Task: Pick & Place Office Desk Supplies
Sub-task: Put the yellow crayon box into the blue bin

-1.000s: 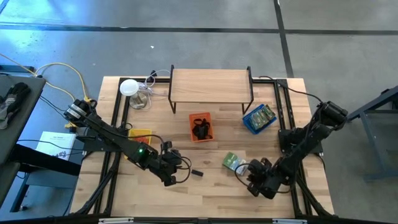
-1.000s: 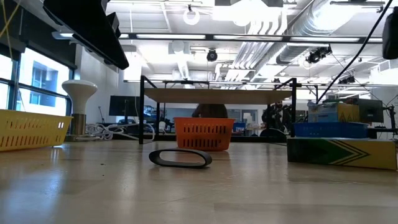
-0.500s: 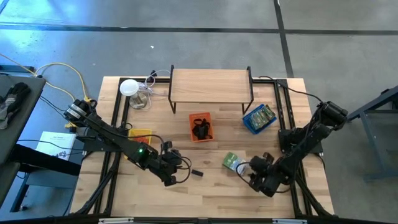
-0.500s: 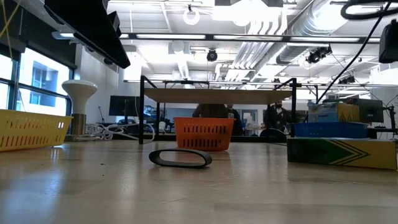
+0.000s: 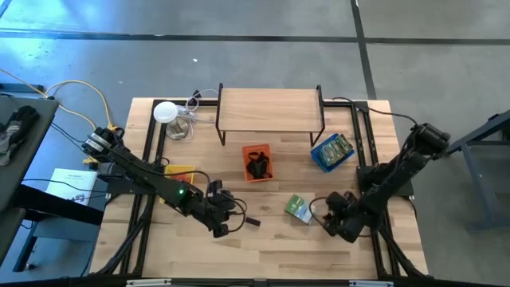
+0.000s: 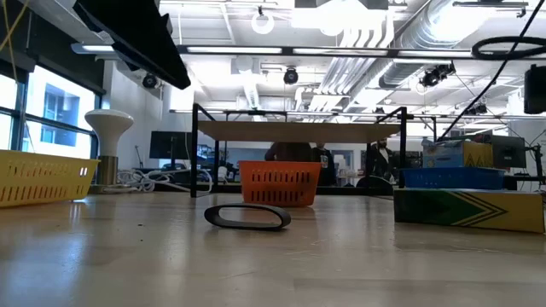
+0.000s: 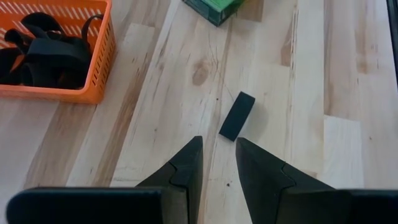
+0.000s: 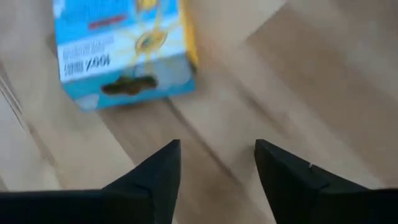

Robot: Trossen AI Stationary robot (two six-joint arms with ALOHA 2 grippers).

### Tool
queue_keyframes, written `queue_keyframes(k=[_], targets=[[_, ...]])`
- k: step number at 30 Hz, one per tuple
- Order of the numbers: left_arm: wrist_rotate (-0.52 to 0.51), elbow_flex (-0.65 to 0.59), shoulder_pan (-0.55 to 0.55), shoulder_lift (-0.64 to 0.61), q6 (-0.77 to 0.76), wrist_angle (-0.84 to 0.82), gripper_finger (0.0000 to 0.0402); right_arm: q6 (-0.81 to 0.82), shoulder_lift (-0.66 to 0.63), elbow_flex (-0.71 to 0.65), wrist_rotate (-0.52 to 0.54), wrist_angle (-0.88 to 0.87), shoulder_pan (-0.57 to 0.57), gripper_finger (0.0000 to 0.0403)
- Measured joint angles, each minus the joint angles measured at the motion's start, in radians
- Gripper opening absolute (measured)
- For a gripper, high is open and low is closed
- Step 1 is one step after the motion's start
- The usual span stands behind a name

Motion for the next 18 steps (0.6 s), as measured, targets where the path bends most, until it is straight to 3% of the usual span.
queue_keyframes(k=[3,9,18], targets=[[0.0,0.0,0.0,0.0,0.0,0.001,0.0091,-0.014,-0.097,-0.037,0.046,0.019,0.0,0.0172],[0.001,0.0,0.0,0.0,0.003,0.004,0.0091,-0.024,-0.248,-0.134,0.025,0.073,-0.023,0.0142],[0.002,0.0,0.0,0.0,0.026,0.015,0.0091,-0.102,-0.307,-0.341,-0.032,0.479,-0.115,0.0122]])
